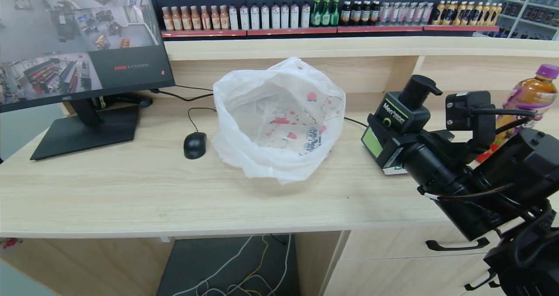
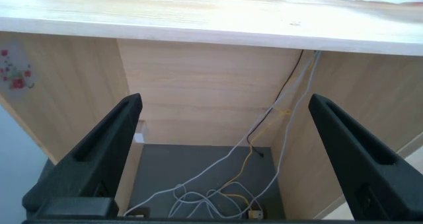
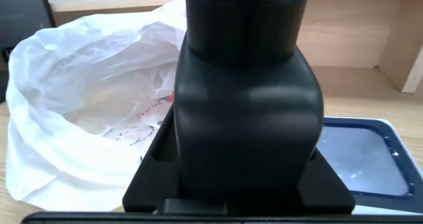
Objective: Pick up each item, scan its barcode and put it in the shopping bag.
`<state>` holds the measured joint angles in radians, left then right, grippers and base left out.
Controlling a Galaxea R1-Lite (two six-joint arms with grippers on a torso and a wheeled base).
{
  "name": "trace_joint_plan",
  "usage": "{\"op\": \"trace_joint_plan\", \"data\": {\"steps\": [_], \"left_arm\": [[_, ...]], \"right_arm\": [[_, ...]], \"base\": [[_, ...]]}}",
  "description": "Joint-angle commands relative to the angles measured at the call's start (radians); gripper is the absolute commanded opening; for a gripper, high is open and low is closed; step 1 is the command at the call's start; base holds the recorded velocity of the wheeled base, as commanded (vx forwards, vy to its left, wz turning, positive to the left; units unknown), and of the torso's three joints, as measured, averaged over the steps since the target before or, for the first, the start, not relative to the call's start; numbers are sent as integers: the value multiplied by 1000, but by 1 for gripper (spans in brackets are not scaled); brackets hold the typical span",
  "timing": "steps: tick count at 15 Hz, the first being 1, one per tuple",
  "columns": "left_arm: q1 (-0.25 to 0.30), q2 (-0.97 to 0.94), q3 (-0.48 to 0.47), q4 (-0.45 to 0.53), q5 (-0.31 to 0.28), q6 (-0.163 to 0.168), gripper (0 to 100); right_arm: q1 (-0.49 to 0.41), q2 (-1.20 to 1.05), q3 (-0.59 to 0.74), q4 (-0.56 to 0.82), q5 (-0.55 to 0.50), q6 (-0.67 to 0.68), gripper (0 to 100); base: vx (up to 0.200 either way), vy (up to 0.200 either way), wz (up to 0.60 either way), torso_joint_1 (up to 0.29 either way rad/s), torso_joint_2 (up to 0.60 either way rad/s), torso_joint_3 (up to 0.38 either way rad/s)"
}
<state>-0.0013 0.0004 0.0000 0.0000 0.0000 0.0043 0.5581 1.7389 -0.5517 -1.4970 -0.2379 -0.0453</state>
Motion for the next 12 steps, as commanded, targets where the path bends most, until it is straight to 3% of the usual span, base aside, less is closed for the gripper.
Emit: {"op": "trace_joint_plan", "data": {"steps": [1,6,12], "left_arm": [[0,0,0,0,0,0,100],[1,0,0,0,0,0,100],[1,0,0,0,0,3,100]], "right_arm": [[0,-4,1,0,0,-1,0],[0,-15,4,0,0,1,0],[6,-29,22,0,0,1,0]], "base": [[0,200,0,2,2,-2],[0,200,0,4,0,1],[0,0,0,0,0,0]]}}
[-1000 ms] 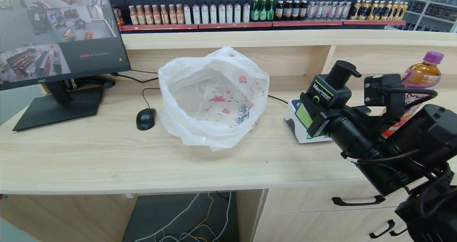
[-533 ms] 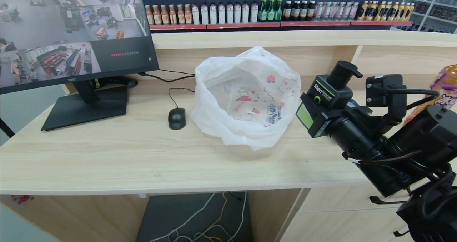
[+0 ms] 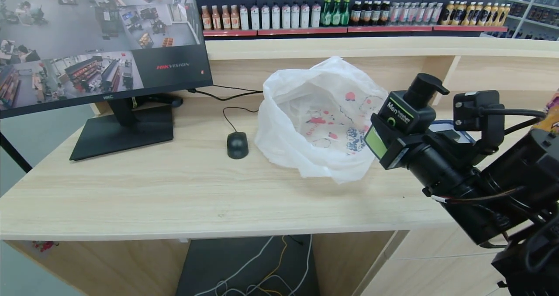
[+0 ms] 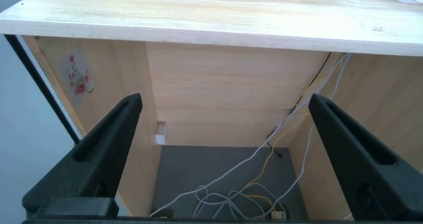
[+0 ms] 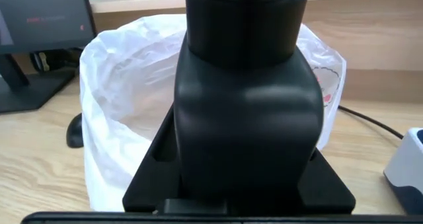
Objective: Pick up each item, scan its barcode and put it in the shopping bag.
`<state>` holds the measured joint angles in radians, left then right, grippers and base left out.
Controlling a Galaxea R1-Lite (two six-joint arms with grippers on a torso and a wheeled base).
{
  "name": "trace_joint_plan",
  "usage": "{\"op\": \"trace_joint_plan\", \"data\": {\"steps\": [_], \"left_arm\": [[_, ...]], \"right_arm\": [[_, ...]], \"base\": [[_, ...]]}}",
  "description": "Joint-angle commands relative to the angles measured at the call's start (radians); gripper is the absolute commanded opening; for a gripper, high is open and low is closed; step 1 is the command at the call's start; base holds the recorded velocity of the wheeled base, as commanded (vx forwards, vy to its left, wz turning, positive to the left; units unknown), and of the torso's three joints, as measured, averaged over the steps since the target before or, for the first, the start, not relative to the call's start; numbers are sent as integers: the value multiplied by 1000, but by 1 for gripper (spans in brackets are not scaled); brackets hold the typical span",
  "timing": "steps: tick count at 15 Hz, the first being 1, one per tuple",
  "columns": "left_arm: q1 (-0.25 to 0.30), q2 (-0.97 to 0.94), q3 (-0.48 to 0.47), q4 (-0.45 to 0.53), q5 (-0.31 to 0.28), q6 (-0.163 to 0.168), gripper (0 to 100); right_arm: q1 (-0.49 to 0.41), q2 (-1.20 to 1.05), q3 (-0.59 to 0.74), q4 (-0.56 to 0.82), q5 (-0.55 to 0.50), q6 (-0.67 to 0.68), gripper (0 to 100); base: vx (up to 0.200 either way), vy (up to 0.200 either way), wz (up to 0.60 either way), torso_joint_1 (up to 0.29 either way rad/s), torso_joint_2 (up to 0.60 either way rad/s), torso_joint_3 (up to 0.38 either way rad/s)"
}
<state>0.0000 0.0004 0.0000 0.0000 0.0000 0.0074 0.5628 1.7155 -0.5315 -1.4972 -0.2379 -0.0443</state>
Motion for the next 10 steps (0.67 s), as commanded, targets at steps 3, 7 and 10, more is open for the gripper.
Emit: {"op": "trace_joint_plan", "data": {"steps": [3,7,10], "left_arm": [[0,0,0,0,0,0,100],[-2,0,0,0,0,0,100],[-2,0,0,0,0,0,100]], "right_arm": [[16,-7,-16,0,0,-2,0],[48,-14,-51,15,-49,18,0],[46,-4,-127,64,-41,18,0]], "base": [[0,0,0,0,0,0],[0,0,0,0,0,0],[0,0,0,0,0,0]]}}
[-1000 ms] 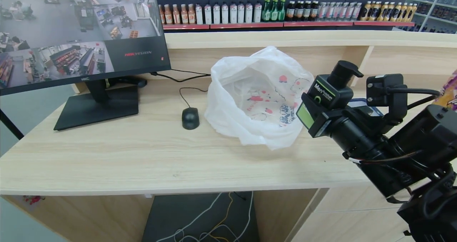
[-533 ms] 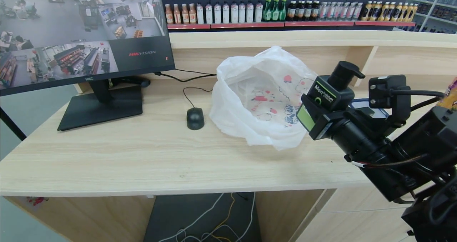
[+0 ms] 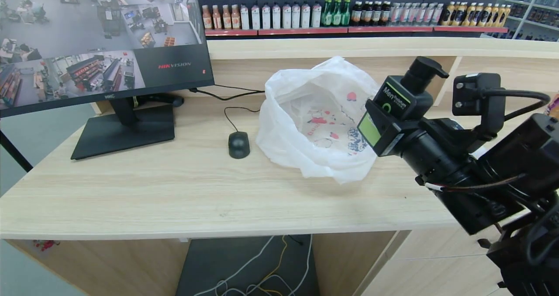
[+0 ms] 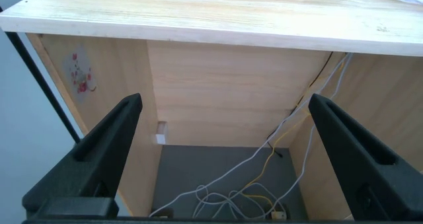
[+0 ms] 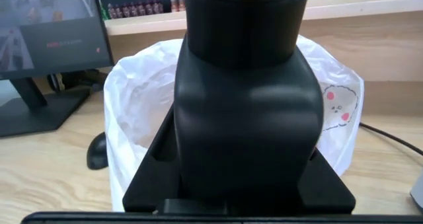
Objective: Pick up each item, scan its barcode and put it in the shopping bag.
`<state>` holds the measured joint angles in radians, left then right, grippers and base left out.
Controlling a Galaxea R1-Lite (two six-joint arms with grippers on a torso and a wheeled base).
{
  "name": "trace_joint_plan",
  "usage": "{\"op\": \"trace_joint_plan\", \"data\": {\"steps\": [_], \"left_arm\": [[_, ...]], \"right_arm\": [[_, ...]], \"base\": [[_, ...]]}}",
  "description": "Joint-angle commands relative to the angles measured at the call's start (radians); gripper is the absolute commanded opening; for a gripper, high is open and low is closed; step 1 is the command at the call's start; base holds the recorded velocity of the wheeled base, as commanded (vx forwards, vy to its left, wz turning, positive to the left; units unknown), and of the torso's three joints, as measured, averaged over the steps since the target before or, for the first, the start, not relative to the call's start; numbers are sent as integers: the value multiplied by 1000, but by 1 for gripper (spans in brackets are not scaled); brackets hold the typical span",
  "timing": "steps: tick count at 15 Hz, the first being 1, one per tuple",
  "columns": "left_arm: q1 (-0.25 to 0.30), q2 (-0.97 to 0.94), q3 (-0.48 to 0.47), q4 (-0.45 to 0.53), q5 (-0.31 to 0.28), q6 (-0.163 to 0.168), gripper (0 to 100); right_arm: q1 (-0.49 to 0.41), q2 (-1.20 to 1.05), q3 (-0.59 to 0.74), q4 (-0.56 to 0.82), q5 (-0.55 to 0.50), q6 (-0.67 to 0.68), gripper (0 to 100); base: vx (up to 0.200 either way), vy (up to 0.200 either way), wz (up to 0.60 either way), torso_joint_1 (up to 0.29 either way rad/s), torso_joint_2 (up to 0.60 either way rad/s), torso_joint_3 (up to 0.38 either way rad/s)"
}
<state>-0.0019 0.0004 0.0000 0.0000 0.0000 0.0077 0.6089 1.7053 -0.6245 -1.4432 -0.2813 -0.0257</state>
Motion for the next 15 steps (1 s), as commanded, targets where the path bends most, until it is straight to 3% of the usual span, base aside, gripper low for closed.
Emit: {"op": "trace_joint_plan", "data": {"steps": [1,9,15], "left_arm": [[0,0,0,0,0,0,100],[2,0,0,0,0,0,100],[2,0,0,0,0,0,100]], "right_arm": [[2,14,-64,40,5,-2,0],[0,134,-434,351,166,-3,0],[-64,221,-558,431,283,-3,0]], "base": [[0,0,0,0,0,0],[0,0,0,0,0,0],[0,0,0,0,0,0]]}}
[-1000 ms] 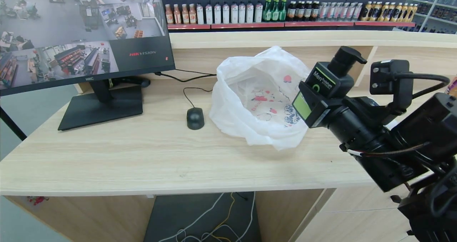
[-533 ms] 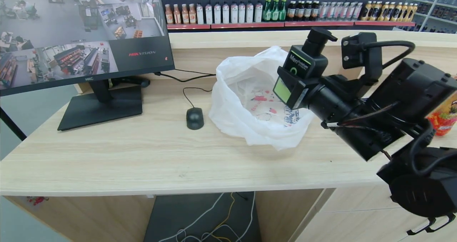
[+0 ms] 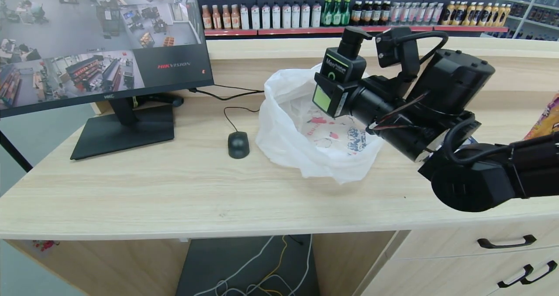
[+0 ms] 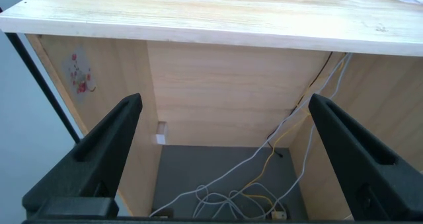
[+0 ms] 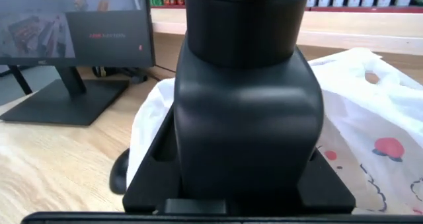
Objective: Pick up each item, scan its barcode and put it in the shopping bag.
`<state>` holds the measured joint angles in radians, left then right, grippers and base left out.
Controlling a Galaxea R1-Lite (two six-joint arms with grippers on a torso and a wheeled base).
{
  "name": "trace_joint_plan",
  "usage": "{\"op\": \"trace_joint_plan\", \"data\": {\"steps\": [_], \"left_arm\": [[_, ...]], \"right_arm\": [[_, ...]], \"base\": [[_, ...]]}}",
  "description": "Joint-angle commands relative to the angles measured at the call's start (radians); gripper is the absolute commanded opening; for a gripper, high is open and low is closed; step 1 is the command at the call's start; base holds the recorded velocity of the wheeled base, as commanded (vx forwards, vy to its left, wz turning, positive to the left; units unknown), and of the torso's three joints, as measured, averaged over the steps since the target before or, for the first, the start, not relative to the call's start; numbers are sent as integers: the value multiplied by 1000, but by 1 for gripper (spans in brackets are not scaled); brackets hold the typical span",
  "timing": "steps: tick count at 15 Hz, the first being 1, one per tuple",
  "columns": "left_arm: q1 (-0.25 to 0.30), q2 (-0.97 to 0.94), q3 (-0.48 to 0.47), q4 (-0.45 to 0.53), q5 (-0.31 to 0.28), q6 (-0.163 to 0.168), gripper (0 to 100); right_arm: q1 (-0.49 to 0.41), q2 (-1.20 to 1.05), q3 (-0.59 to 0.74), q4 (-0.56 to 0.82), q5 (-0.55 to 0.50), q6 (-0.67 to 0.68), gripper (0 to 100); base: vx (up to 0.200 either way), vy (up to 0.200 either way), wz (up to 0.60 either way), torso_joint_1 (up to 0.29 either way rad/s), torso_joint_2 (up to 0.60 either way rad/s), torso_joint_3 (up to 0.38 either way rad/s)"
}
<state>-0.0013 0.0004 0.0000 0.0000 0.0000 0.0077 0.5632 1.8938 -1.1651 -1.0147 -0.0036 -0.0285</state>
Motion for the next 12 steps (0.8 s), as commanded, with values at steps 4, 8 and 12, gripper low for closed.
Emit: {"op": "trace_joint_plan", "data": {"steps": [4,8,12], "left_arm": [[1,0,0,0,0,0,100],[1,0,0,0,0,0,100],[0,0,0,0,0,0,100]], "right_arm": [[-66,79,-41,7,62,-1,0],[-83,179,-128,7,116,-25,0],[-103,275,-274,42,117,-24,0]], "base": [[0,0,0,0,0,0],[0,0,0,0,0,0],[0,0,0,0,0,0]]}}
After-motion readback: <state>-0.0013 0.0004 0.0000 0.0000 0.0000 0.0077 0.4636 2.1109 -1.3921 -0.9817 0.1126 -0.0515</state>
